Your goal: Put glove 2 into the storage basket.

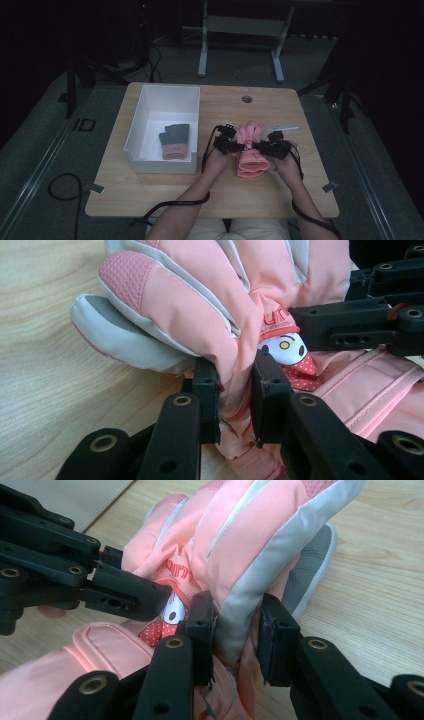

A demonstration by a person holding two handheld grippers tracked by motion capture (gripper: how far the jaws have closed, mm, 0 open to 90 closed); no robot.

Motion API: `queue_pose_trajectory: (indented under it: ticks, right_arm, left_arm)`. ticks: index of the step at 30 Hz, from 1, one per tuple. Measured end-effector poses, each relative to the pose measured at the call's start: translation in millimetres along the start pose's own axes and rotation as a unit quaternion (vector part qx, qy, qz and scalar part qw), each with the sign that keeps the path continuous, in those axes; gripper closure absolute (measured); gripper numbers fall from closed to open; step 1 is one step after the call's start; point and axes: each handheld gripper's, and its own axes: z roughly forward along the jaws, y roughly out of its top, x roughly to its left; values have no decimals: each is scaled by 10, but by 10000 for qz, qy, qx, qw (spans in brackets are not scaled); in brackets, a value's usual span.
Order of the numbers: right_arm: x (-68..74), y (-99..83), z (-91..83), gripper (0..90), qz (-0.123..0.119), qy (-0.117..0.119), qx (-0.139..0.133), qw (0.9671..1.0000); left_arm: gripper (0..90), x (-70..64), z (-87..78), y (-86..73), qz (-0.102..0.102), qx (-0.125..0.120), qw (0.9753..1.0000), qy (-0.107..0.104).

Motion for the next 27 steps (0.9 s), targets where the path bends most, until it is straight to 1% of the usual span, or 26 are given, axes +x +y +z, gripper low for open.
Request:
queue_pose_trajectory:
  ticks: [2, 4, 5, 6, 7, 8, 12, 14, 15, 16, 19, 23, 24, 25, 27]
  right_arm:
    - [-3, 5, -46, 714, 32, -7, -59, 10000]
    - [2, 21, -108, 724, 52, -5, -160, 9999]
    - [13, 35, -148, 726, 31, -37, -203, 9998]
    - [21, 54, -186, 727, -4, -61, -258, 9996]
    - [32, 72, -225, 730, -8, -67, -299, 9995]
    - [42, 89, -263, 731, -12, -71, -347, 9994]
    - [67, 150, -402, 734, -24, -18, -542, 9985]
    - [91, 176, -466, 737, -51, -14, -620, 9981]
    - [106, 190, -497, 737, -70, -14, -662, 9978]
    - [116, 207, -530, 738, -78, -5, -704, 9975]
    - [153, 273, -621, 739, -94, 16, -830, 9965]
    - [241, 381, -740, 739, -197, 8, -994, 9948]
    - [265, 410, -764, 739, -195, 22, -1031, 9945]
    - [290, 441, -784, 739, -204, 35, -1067, 9941]
    - [349, 502, -819, 739, -257, 43, -1126, 9933]
  left_arm:
    - [769, -49, -34, 33, 99, -9, 9999, 22]
    - [775, -98, -86, 71, 154, -64, 9999, -11]
    - [778, -132, -113, 94, 226, -83, 9997, 16]
    - [780, -132, -113, 94, 226, -83, 9997, 16]
    - [782, -186, -179, 140, 289, -138, 9995, 32]
    - [785, -208, -214, 163, 317, -167, 9994, 23]
    - [793, -281, -359, 232, 418, -291, 9987, -84]
    - [795, -303, -425, 266, 477, -315, 9982, -152]
    - [796, -303, -425, 266, 477, -315, 9982, -152]
    - [796, -322, -496, 303, 498, -357, 9979, -216]
    - [797, -364, -613, 365, 575, -436, 9971, -226]
    - [797, -410, -802, 450, 707, -521, 9960, -168]
    - [797, -410, -802, 450, 707, -521, 9960, -168]
    - [797, -418, -901, 488, 753, -538, 9956, -130]
    - [797, -416, -1001, 522, 790, -562, 9952, -109]
